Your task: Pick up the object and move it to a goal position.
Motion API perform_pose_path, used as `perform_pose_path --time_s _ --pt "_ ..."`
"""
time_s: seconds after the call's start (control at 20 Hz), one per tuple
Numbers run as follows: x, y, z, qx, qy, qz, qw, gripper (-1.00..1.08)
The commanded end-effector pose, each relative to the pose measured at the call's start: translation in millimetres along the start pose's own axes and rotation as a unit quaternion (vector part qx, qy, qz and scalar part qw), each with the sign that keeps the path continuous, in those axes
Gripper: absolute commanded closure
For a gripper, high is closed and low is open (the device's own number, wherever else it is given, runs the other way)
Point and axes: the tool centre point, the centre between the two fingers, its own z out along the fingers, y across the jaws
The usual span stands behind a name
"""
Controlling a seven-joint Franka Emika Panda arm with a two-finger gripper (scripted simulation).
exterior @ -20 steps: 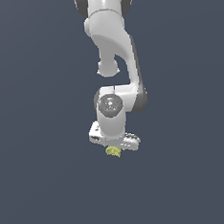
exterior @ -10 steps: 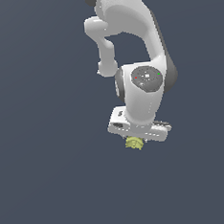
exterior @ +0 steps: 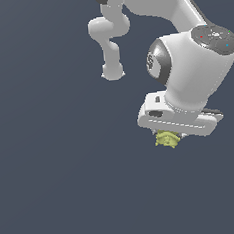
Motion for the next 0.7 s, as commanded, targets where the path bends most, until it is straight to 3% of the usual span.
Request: perform_pose_path --time_s 0.0,0.65 --pt "-2 -13 -13 -0.001 -0.001 0.001 1.0 1.08" --pt "-4 -38 -37 0.0 -0.001 0.001 1.0 1.08"
